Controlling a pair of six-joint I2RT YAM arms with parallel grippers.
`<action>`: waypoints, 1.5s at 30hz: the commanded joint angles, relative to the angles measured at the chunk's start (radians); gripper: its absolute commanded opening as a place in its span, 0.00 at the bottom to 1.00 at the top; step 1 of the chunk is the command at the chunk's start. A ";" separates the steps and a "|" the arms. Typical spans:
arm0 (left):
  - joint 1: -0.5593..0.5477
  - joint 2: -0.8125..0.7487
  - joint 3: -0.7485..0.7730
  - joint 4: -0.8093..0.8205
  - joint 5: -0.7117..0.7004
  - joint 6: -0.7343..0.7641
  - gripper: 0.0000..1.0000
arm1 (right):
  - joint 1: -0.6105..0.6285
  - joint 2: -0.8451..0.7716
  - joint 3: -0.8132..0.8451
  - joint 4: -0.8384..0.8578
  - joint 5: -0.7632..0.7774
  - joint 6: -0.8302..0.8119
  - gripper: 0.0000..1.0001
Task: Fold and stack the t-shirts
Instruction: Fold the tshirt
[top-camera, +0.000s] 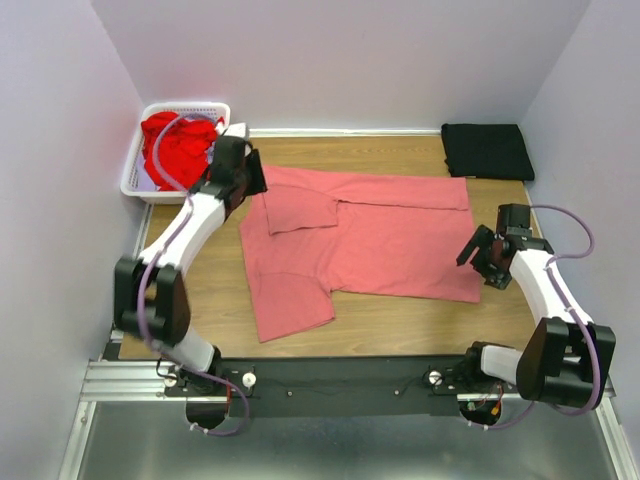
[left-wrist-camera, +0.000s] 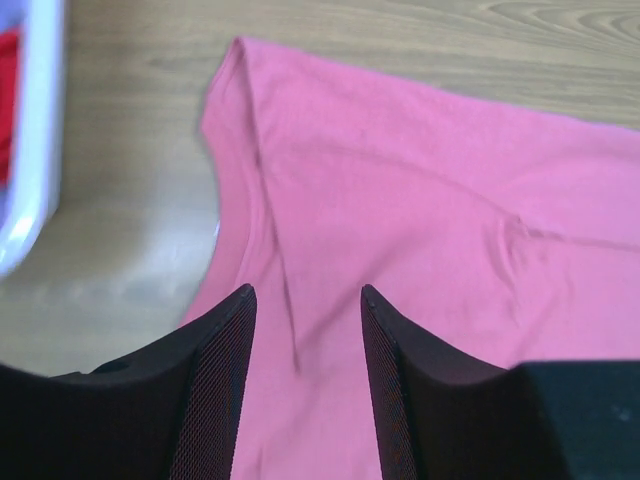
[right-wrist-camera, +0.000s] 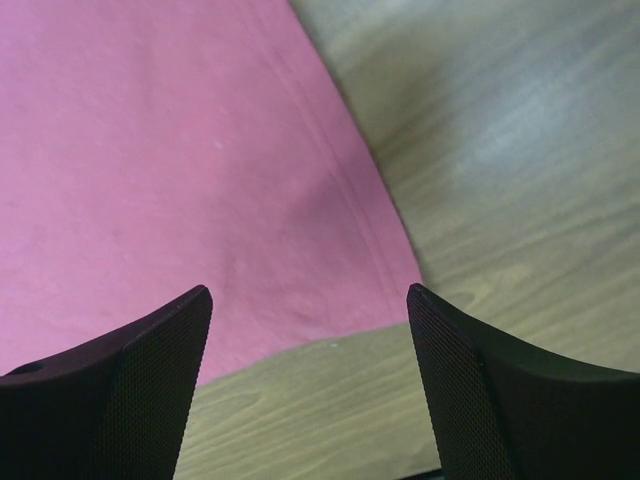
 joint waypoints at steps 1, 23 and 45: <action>0.016 -0.193 -0.255 0.045 -0.043 -0.075 0.54 | -0.013 -0.006 -0.019 -0.104 0.060 0.050 0.84; 0.052 -0.614 -0.651 -0.057 -0.083 -0.199 0.81 | -0.053 0.098 -0.057 -0.148 0.098 0.265 0.61; -0.010 -0.611 -0.691 -0.009 -0.102 -0.215 0.80 | -0.073 0.092 -0.109 -0.125 0.175 0.386 0.45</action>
